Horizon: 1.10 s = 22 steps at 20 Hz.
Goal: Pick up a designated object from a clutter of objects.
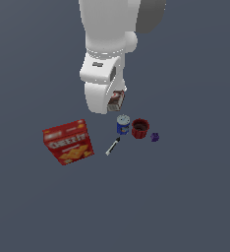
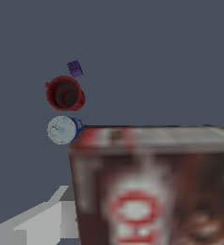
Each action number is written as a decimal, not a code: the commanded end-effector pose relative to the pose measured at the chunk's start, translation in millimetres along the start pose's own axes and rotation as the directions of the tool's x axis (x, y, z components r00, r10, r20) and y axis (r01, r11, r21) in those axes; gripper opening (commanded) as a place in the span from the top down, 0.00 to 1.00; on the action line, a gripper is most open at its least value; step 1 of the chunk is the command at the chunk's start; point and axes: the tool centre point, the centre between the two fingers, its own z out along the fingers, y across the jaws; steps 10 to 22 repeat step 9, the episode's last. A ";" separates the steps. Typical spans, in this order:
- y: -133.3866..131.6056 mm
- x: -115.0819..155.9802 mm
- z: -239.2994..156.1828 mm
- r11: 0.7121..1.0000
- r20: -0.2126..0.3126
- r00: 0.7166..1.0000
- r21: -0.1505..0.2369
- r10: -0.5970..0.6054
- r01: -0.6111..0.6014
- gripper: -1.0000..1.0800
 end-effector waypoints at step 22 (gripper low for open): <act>5.0 2.2 -16.4 1.000 0.000 1.000 0.001 0.000 0.000 1.00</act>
